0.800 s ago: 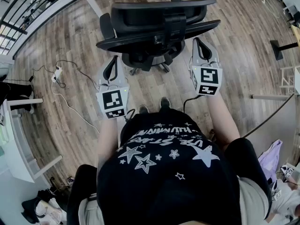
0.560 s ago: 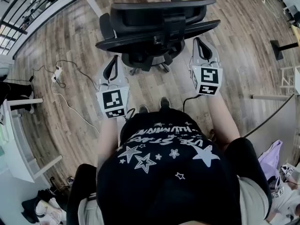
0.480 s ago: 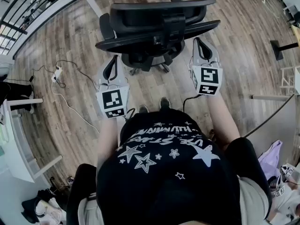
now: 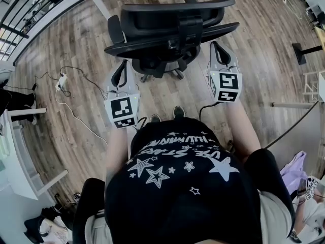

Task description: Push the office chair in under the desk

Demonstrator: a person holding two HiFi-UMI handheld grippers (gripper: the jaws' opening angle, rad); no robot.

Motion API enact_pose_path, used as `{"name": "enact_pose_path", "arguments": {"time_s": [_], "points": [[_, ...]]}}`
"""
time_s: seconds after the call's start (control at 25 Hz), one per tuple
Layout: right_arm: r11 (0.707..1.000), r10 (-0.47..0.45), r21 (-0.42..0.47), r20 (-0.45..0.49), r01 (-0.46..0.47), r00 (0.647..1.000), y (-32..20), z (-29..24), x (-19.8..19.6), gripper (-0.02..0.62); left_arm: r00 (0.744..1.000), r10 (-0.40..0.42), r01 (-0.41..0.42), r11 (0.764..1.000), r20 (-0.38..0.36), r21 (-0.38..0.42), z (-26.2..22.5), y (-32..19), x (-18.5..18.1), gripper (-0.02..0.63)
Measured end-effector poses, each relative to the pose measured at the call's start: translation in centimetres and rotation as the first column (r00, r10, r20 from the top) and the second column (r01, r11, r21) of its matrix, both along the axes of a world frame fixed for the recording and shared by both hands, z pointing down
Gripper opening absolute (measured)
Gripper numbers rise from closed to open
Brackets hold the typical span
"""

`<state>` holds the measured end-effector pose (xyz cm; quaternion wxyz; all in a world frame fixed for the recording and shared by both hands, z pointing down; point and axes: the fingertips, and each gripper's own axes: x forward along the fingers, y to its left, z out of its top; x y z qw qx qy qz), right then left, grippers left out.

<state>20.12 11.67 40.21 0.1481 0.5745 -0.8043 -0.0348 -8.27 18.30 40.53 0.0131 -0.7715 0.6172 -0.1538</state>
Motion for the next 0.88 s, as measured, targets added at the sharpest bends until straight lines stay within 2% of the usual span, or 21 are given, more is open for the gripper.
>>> {"name": "enact_pose_path", "arguments": {"time_s": [0.08, 0.2, 0.28, 0.36, 0.44, 0.6, 0.68, 0.8, 0.88], "points": [[1.000, -0.002, 0.001, -0.017, 0.002, 1.000, 0.2, 0.1, -0.1, 0.002, 1.000, 0.015, -0.015, 1.000, 0.000, 0.001, 0.1, 0.1, -0.2, 0.002], [1.000, 0.017, 0.010, -0.090, -0.016, 0.996, 0.4, 0.1, -0.1, 0.003, 0.999, 0.050, -0.050, 0.998, 0.019, 0.026, -0.3, 0.2, -0.5, 0.002], [0.999, 0.024, -0.030, -0.149, -0.028, 0.989, 0.3, 1.2, -0.2, 0.005, 0.996, 0.075, -0.078, 0.996, 0.050, 0.053, -0.6, 0.1, -0.8, 0.002], [0.996, 0.027, -0.075, -0.175, -0.040, 0.984, 0.5, 2.5, -0.3, 0.089, 0.990, 0.118, -0.123, 0.991, 0.076, 0.059, -0.4, 0.1, -0.8, 0.104], [0.994, 0.038, -0.090, -0.200, -0.057, 0.979, 1.0, 3.3, -0.4, 0.143, 0.984, 0.152, -0.158, 0.986, 0.095, 0.060, -0.2, 0.1, -0.9, 0.115], [0.994, 0.065, -0.060, -0.323, -0.088, 0.944, 1.7, 3.7, -0.7, 0.244, 0.968, 0.204, -0.213, 0.976, 0.148, 0.049, 0.2, -0.2, -1.3, 0.227], [0.993, 0.074, -0.063, -0.356, -0.103, 0.932, 1.7, 3.7, -0.9, 0.282, 0.964, 0.211, -0.221, 0.974, 0.163, 0.046, 0.3, -0.4, -1.4, 0.276], [0.988, 0.099, -0.069, -0.380, -0.135, 0.920, 1.2, 3.5, -0.4, 0.351, 0.960, 0.209, -0.223, 0.973, 0.187, 0.057, 0.2, -0.8, -1.5, 0.302], [0.987, 0.127, -0.041, -0.401, -0.156, 0.907, 0.5, 2.8, 0.2, 0.374, 0.952, 0.219, -0.236, 0.970, 0.213, 0.059, 0.3, -1.1, -1.2, 0.310]]}}
